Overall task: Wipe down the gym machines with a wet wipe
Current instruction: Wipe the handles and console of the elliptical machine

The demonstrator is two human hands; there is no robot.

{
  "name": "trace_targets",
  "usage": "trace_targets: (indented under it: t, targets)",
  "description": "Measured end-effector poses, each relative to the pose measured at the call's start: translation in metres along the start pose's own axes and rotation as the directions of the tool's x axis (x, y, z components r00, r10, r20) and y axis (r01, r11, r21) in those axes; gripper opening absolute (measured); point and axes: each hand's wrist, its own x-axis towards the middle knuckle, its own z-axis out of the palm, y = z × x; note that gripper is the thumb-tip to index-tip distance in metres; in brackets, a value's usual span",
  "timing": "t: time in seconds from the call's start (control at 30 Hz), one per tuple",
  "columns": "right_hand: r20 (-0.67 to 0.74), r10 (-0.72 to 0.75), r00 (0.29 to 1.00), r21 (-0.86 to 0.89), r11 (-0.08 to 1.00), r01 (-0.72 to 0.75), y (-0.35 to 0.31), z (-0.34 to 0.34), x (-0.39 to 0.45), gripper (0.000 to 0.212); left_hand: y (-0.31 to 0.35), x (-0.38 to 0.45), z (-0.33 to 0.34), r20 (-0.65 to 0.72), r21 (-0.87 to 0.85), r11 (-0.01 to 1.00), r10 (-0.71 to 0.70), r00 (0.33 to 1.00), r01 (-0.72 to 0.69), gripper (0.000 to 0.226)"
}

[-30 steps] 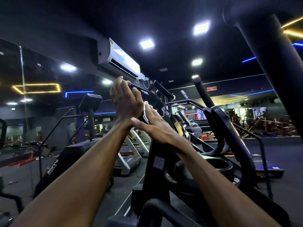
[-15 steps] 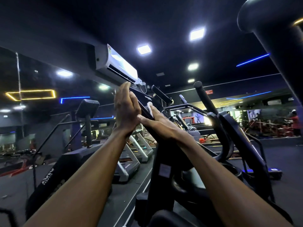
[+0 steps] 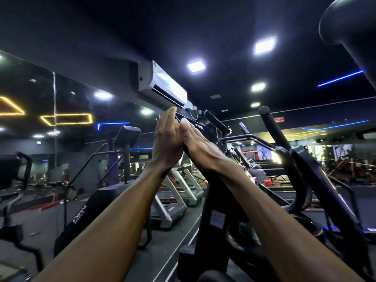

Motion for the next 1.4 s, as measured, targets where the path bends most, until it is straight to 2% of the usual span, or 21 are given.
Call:
trace_targets:
  t: [0.1, 0.17, 0.23, 0.3, 0.37, 0.47, 0.5, 0.63, 0.7, 0.77, 0.83, 0.9, 0.97, 1.03, 1.13, 1.2, 1.3, 1.4]
  targets:
    - [-0.020, -0.011, 1.000, 0.061, 0.998, 0.013, -0.007, 0.000, 0.036, 0.089, 0.001, 0.001, 0.004, -0.028, -0.028, 0.998, -0.063, 0.998, 0.062, 0.034]
    - [0.000, 0.012, 1.000, 0.056, 0.998, -0.012, 0.011, -0.003, 0.046, 0.092, 0.008, 0.001, 0.006, -0.058, -0.061, 0.993, -0.104, 0.993, 0.100, 0.037]
    - [-0.008, 0.055, 0.998, 0.049, 0.997, -0.054, 0.025, -0.004, 0.042, 0.110, 0.006, 0.002, 0.007, -0.084, -0.031, 0.996, -0.081, 0.993, 0.078, 0.044]
    - [-0.007, -0.004, 1.000, 0.048, 0.999, 0.004, 0.025, 0.000, 0.039, 0.123, 0.000, 0.005, 0.006, -0.078, -0.003, 0.998, -0.058, 0.995, 0.058, 0.041]
    - [0.008, -0.082, 0.997, 0.082, 0.993, 0.081, 0.008, -0.002, 0.043, 0.110, -0.002, 0.010, 0.006, -0.078, 0.002, 0.999, -0.048, 0.996, 0.048, 0.031]
    - [0.028, -0.119, 0.993, 0.184, 0.977, 0.112, 0.008, -0.013, 0.064, 0.038, 0.002, 0.015, 0.008, -0.083, -0.012, 0.994, -0.111, 0.990, 0.110, 0.040]
    - [0.013, -0.083, 0.997, 0.205, 0.976, 0.078, 0.018, -0.016, 0.069, 0.035, 0.004, 0.016, 0.008, -0.089, -0.001, 0.992, -0.128, 0.988, 0.129, 0.044]
    - [0.010, -0.084, 0.996, 0.124, 0.989, 0.082, 0.073, -0.006, 0.078, 0.053, 0.008, 0.017, 0.004, -0.094, -0.025, 0.989, -0.145, 0.985, 0.143, 0.051]
    - [0.029, -0.104, 0.994, 0.129, 0.987, 0.100, 0.059, -0.003, 0.076, 0.048, 0.014, 0.021, 0.001, -0.094, -0.074, 0.981, -0.187, 0.978, 0.181, 0.051]
    - [0.029, -0.121, 0.992, 0.196, 0.974, 0.113, 0.044, -0.004, 0.085, 0.053, 0.023, 0.033, 0.002, -0.048, -0.129, 0.958, -0.263, 0.964, 0.255, 0.051]
    - [0.035, -0.135, 0.990, 0.205, 0.971, 0.125, 0.043, -0.010, 0.095, 0.061, 0.032, 0.049, 0.000, 0.058, -0.050, 0.927, -0.368, 0.928, 0.371, 0.055]
    - [0.046, -0.063, 0.997, 0.147, 0.988, 0.056, 0.064, -0.015, 0.103, 0.058, 0.038, 0.064, -0.002, 0.171, 0.095, 0.877, -0.481, 0.860, 0.471, 0.048]
    - [0.051, 0.003, 0.999, 0.070, 0.998, -0.007, 0.083, -0.017, 0.094, 0.059, 0.040, 0.076, -0.005, 0.261, 0.182, 0.850, -0.526, 0.810, 0.494, 0.035]
    - [0.034, -0.036, 0.999, 0.034, 0.999, 0.035, 0.093, -0.013, 0.092, 0.056, 0.043, 0.082, -0.005, 0.295, 0.241, 0.843, -0.535, 0.791, 0.480, 0.030]
    - [0.041, 0.001, 0.999, 0.163, 0.987, -0.008, 0.078, -0.018, 0.107, 0.034, 0.051, 0.080, 0.001, 0.255, 0.349, 0.827, -0.536, 0.804, 0.441, 0.037]
    - [0.036, 0.004, 0.999, 0.231, 0.973, -0.012, 0.084, -0.024, 0.117, 0.036, 0.053, 0.074, 0.005, 0.195, 0.427, 0.822, -0.491, 0.849, 0.377, 0.035]
    - [0.054, 0.104, 0.993, 0.188, 0.976, -0.112, 0.110, -0.024, 0.122, 0.046, 0.051, 0.071, 0.007, 0.157, 0.459, 0.822, -0.449, 0.879, 0.338, 0.032]
    - [0.040, 0.070, 0.997, 0.103, 0.992, -0.074, 0.107, -0.018, 0.123, 0.017, 0.051, 0.071, 0.010, 0.148, 0.462, 0.826, -0.429, 0.891, 0.321, 0.031]
